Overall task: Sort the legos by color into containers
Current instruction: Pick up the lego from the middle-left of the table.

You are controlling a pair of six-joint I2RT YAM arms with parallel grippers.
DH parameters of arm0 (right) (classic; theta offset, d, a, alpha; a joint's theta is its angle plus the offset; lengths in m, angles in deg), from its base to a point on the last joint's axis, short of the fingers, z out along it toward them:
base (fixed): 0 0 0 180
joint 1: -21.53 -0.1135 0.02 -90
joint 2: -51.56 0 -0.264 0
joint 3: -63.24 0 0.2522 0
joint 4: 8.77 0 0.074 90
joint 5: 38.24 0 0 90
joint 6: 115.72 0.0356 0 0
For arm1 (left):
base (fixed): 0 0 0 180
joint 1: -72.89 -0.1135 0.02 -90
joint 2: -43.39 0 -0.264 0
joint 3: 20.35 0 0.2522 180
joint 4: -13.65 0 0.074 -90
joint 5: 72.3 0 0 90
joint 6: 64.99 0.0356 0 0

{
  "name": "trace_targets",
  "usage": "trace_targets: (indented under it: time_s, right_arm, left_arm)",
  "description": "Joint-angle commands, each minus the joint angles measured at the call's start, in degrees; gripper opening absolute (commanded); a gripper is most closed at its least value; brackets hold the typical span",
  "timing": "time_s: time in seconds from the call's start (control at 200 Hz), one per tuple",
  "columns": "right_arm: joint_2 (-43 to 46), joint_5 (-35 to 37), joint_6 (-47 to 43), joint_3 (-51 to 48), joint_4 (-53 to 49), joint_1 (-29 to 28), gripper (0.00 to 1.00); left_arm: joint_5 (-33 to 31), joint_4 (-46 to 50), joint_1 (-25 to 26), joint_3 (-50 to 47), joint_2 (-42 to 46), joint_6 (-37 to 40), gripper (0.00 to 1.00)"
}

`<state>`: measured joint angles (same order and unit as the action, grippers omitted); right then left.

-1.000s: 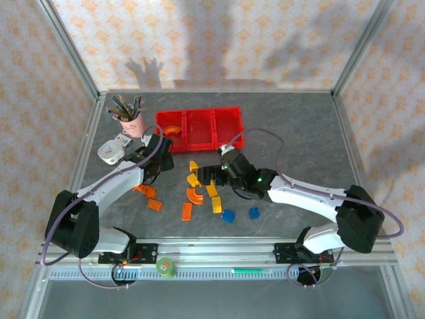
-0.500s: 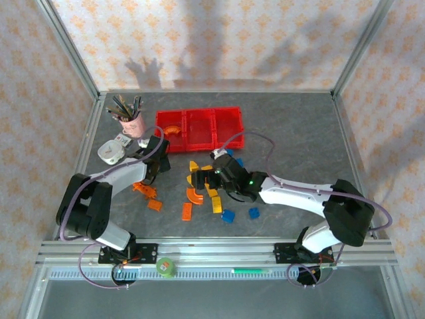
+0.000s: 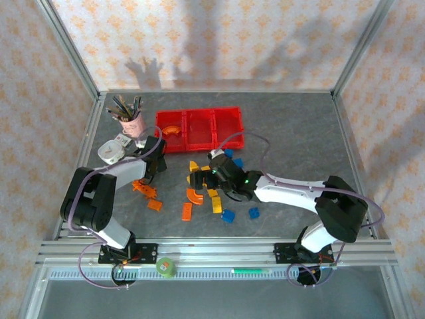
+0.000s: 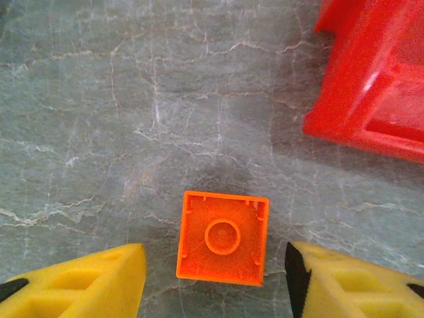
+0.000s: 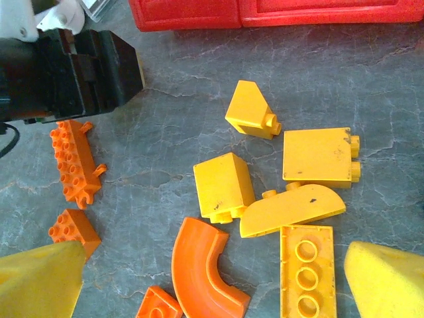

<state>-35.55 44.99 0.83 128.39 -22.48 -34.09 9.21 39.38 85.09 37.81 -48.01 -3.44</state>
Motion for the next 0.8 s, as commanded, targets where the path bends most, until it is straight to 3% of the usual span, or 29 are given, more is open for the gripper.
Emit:
trace_targets:
  time_s: [0.0,0.325,0.791]
  right_arm:
    - [-0.4,2.2,-0.1,1.9,0.0,-0.2,1.00]
    - [-0.4,2.4,-0.3,2.3,-0.3,-0.2,1.00]
    - [1.4,2.5,-0.5,3.4,-0.4,0.0,1.00]
  left_arm:
    - [1.1,-2.2,-0.7,-0.8,-1.3,0.8,0.56]
    - [2.5,-3.6,-0.7,-1.9,-2.1,0.8,0.38]
    - [2.4,-0.7,-0.1,-3.0,4.1,0.3,0.30]
